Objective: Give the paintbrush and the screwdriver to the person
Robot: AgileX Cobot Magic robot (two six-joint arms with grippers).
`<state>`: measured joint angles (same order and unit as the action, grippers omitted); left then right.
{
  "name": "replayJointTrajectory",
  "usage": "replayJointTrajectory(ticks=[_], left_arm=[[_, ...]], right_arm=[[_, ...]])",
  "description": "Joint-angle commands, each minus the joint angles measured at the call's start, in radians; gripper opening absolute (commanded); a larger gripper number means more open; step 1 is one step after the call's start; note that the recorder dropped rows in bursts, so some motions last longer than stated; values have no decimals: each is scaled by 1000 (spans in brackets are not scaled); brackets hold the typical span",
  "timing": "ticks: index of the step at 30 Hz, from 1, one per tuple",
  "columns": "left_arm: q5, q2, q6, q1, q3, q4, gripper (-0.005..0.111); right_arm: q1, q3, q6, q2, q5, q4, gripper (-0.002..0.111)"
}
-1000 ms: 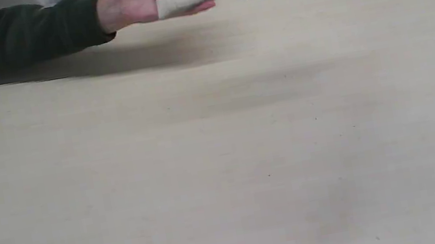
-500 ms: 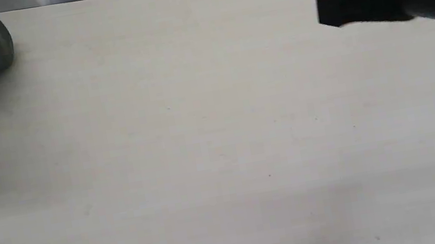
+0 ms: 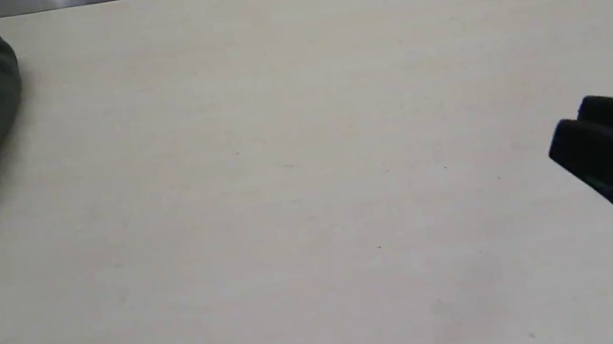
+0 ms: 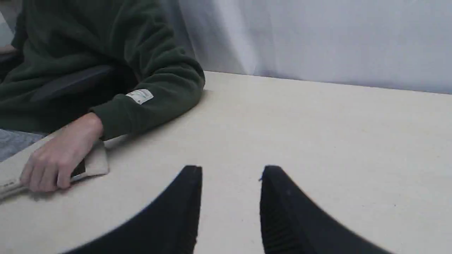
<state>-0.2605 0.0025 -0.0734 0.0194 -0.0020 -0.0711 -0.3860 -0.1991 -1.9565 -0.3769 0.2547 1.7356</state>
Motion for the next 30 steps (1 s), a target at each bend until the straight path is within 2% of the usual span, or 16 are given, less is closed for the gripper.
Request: replayJointTrajectory(ticks=[1, 13, 26, 30], left_arm=[[11, -2, -2, -8, 2, 0, 0], [11, -2, -2, -8, 2, 0, 0], [11, -2, -2, -8, 2, 4, 0], [11, -2, -2, -8, 2, 4, 0]], right_arm=[[-1, 63, -20, 104, 5, 0, 30], [-1, 147, -21, 326, -2, -26, 30], [-1, 199, -14, 332, -57, -16, 30], [-1, 199, 72, 332, -59, -14, 30]])
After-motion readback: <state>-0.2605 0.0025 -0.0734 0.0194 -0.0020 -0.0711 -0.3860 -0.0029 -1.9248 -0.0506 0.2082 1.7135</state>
